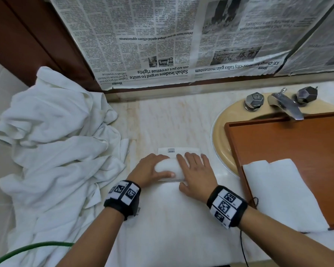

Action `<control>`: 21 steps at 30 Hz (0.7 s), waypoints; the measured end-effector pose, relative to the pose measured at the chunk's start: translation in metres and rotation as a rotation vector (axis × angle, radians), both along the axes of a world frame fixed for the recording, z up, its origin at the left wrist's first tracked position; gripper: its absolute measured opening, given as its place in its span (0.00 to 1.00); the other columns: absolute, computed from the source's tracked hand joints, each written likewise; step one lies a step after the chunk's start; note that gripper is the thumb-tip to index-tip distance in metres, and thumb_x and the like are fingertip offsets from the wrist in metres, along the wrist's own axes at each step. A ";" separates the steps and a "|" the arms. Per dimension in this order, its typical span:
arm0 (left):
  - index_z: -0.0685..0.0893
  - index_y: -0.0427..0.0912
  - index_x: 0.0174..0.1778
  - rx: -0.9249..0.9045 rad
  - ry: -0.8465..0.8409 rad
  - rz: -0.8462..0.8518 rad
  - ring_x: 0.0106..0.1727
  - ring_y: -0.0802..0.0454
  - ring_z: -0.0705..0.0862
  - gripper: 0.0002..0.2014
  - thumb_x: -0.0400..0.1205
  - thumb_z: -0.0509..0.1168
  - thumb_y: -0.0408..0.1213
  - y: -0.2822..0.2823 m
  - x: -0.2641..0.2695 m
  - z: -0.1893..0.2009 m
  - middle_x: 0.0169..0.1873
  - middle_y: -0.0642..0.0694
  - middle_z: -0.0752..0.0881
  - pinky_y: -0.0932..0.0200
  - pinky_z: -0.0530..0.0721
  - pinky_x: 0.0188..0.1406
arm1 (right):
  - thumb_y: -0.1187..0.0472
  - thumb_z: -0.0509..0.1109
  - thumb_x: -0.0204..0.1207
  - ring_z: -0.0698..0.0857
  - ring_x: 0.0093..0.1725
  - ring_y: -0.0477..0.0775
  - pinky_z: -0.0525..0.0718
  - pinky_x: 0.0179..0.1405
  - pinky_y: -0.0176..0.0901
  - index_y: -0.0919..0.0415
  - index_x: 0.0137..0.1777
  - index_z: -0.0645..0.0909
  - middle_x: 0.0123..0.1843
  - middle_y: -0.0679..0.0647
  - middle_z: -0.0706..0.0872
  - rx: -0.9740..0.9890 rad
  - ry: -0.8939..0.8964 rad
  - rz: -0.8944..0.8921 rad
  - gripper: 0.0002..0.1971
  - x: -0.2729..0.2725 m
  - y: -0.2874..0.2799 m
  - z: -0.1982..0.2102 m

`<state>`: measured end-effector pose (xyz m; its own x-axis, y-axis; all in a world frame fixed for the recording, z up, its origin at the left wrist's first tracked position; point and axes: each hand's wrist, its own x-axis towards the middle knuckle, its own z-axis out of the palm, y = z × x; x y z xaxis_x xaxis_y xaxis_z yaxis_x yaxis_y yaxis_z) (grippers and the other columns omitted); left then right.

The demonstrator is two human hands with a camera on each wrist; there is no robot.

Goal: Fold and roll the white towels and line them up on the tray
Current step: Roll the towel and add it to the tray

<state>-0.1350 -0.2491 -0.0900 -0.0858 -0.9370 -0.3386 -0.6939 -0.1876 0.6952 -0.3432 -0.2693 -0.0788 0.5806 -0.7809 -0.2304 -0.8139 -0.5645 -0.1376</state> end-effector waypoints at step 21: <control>0.67 0.65 0.78 -0.019 0.076 0.156 0.64 0.56 0.77 0.40 0.71 0.74 0.67 0.018 -0.004 0.001 0.67 0.55 0.72 0.58 0.77 0.64 | 0.32 0.60 0.68 0.70 0.62 0.57 0.77 0.58 0.58 0.54 0.66 0.72 0.61 0.52 0.70 0.438 -0.092 -0.230 0.33 -0.009 -0.021 0.010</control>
